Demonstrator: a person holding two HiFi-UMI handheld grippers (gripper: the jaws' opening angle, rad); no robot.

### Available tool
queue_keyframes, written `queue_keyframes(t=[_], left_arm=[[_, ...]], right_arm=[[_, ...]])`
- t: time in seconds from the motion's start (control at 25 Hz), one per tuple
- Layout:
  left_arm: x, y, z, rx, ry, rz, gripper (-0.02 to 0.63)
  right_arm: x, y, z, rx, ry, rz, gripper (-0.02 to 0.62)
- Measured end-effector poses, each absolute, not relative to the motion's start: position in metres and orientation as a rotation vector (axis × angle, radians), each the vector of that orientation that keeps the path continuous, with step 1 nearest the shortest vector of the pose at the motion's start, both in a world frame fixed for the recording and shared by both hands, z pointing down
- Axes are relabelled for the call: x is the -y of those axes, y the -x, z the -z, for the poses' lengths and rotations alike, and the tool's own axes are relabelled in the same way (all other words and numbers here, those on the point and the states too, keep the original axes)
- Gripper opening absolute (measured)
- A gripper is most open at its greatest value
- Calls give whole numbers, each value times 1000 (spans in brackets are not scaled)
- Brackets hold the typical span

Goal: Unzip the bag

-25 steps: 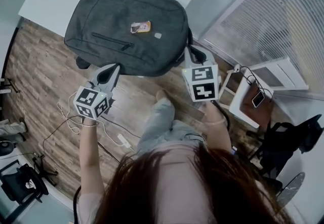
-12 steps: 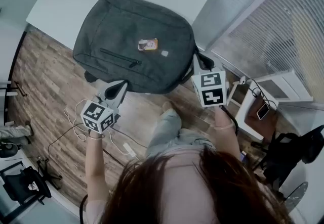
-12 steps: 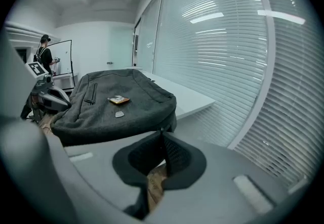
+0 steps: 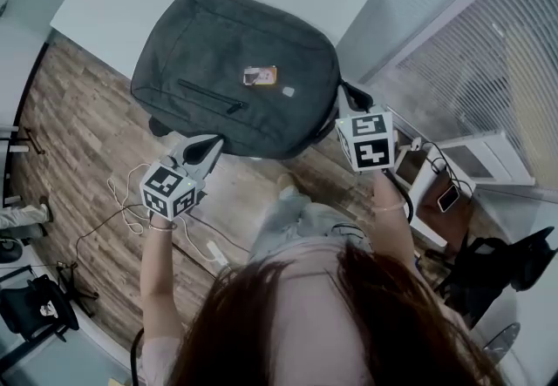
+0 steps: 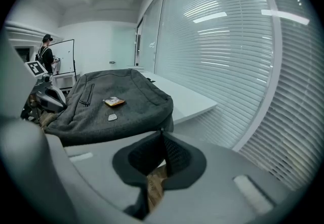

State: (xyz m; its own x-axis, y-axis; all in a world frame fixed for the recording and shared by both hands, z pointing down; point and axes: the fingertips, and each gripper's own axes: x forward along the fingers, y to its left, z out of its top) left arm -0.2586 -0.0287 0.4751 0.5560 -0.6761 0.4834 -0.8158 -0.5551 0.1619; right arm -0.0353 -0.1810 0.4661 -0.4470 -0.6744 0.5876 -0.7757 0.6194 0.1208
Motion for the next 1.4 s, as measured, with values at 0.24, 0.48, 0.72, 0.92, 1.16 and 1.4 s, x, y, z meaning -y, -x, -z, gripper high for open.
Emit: queue_keyframes(t=[0.24,0.48,0.72,0.92,1.16,1.4], left_arm=[[26,256,-476,1162,-2414,-565,3],[28,255,-477,1108,-2383,-589,3],[28,255,-476,1209,-2360,-593,5],[28,254,-472,1313,-2339,-585,5],[29,258,-468,1426,-2282,-583,5],[37,256,-455,1536,-2226,-572,5]], right_arm=[[185,35,-464,2269,-1093,-229,11],[190,35,-461,2319,-1021,-364,11],[189,39,-463,2329,-898,-332,11],[189,40,-464,2334,-795,-323,11],[189,45,-467,2360,-702,-322,11],[190,46,-467,2382,-619,-325,12]])
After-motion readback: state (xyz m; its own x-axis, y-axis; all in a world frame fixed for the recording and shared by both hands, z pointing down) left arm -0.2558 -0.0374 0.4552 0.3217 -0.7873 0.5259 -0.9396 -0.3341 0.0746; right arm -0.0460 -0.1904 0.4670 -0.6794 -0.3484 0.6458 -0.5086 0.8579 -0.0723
